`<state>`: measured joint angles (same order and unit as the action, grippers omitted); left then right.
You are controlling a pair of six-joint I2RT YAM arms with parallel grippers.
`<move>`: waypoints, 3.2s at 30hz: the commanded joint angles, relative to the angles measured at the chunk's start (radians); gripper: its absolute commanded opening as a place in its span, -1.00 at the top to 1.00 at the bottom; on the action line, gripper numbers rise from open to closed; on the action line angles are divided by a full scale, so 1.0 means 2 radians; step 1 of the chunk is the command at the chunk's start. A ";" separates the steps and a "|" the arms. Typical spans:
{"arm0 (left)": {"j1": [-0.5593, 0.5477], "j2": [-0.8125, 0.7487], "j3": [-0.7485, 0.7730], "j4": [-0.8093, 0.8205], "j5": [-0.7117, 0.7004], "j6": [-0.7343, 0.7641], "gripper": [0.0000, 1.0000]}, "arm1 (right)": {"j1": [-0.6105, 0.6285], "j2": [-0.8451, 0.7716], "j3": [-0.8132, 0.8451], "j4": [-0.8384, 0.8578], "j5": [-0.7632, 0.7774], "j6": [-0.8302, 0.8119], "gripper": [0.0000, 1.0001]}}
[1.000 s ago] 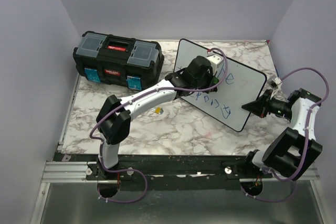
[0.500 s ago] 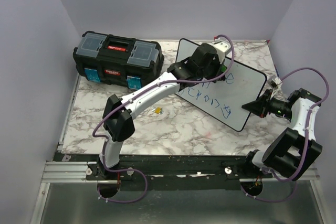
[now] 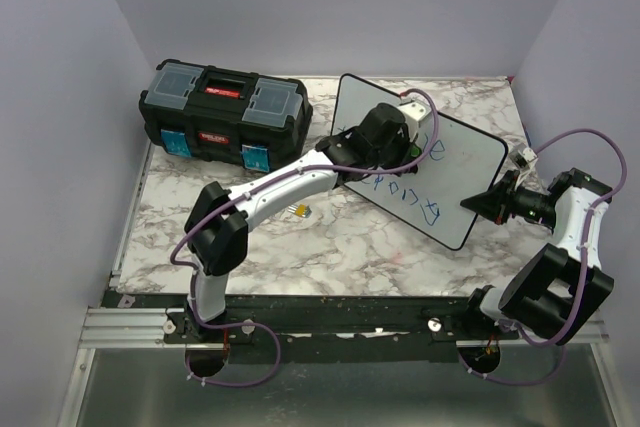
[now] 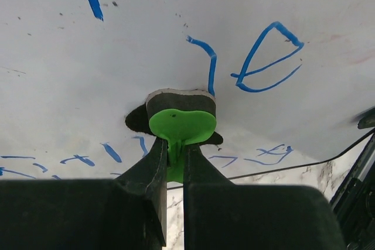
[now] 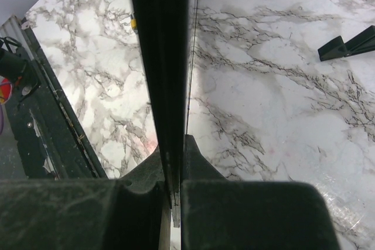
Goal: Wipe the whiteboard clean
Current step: Erase the whiteboard at the center of the board.
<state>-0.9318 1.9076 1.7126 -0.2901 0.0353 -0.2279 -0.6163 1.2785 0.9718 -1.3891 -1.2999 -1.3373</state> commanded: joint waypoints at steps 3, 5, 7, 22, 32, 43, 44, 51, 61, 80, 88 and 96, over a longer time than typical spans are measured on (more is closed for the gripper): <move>0.004 0.034 0.103 -0.023 -0.004 0.024 1.00 | 0.008 -0.017 0.000 -0.015 -0.019 -0.026 0.99; 0.008 0.047 0.137 -0.037 -0.001 0.029 1.00 | 0.009 -0.017 0.000 -0.015 -0.019 -0.025 0.99; 0.011 0.058 0.165 -0.050 0.000 0.032 1.00 | 0.009 -0.019 0.000 -0.015 -0.019 -0.025 0.99; 0.011 0.018 0.032 -0.020 -0.003 0.008 1.00 | 0.009 -0.020 0.000 -0.015 -0.020 -0.025 0.99; 0.026 0.047 0.131 -0.061 0.014 0.014 1.00 | 0.008 -0.021 0.000 -0.015 -0.020 -0.025 0.99; 0.049 0.092 0.234 -0.116 0.016 0.001 1.00 | 0.009 -0.022 0.000 -0.015 -0.019 -0.024 0.99; 0.051 0.091 0.228 -0.116 0.016 -0.001 1.00 | 0.008 -0.023 0.000 -0.015 -0.019 -0.024 0.99; 0.050 0.078 0.196 -0.109 0.020 -0.005 1.00 | 0.008 -0.023 0.000 -0.015 -0.020 -0.024 0.99; 0.015 0.075 0.200 -0.099 0.037 -0.004 1.00 | 0.008 -0.022 -0.001 -0.015 -0.020 -0.024 0.99; 0.069 0.064 0.153 -0.083 -0.026 -0.023 1.00 | 0.009 -0.026 -0.001 -0.015 -0.019 -0.024 0.99; 0.030 0.055 0.157 -0.072 -0.018 -0.031 1.00 | 0.008 -0.025 -0.001 -0.015 -0.020 -0.024 0.99; 0.003 0.056 0.161 -0.077 -0.001 -0.031 1.00 | 0.008 -0.025 -0.002 -0.015 -0.020 -0.024 0.99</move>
<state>-0.8753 2.0289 2.0331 -0.4545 -0.0044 -0.2779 -0.6174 1.2682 0.9657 -1.4002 -1.3006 -1.2892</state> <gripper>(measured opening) 0.060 0.057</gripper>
